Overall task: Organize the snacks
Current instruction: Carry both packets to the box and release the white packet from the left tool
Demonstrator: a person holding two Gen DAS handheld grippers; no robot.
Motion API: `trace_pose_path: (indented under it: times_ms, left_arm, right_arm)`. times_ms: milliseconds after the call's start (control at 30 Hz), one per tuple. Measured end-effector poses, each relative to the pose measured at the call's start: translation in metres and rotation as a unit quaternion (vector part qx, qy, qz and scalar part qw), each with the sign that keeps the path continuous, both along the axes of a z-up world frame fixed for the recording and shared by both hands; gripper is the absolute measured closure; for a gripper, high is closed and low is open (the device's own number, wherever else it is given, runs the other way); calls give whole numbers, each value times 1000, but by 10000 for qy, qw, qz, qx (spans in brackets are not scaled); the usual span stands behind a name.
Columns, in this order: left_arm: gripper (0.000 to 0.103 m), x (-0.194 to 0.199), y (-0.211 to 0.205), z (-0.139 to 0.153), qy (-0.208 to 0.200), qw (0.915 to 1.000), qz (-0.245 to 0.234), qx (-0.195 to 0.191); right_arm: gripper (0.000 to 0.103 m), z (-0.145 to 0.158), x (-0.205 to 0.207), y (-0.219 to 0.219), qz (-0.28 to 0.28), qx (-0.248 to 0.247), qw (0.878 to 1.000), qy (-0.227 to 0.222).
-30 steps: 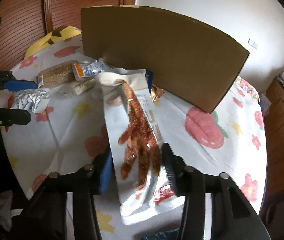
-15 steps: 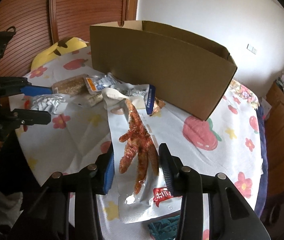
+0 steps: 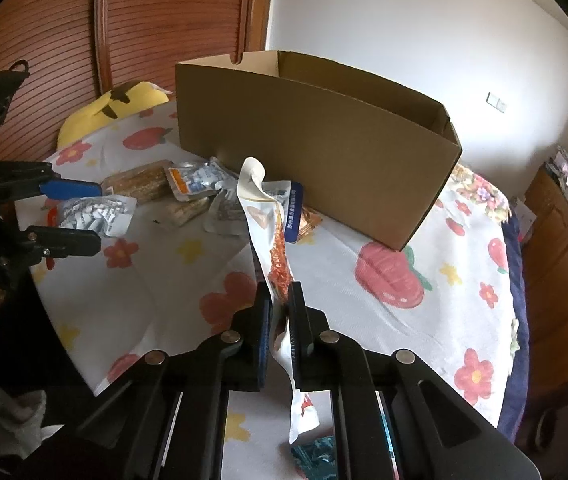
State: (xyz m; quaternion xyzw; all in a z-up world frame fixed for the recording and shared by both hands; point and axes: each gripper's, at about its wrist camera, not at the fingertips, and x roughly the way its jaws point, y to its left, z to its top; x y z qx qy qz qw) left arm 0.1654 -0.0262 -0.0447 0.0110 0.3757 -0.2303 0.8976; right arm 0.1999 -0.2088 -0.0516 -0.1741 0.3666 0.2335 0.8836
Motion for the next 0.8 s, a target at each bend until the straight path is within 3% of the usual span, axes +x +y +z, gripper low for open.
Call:
trace_pose_path:
  times_ms: [500,800]
  left_arm:
    - [40,6,2,34,-363,9993,11,-110]
    - [40,24,6,65,-658,9976,64,-216]
  right_arm:
    - [99,29,-9,2,112,6,9995,-307]
    - [99,59,-11,19,408,-369,9965,-631]
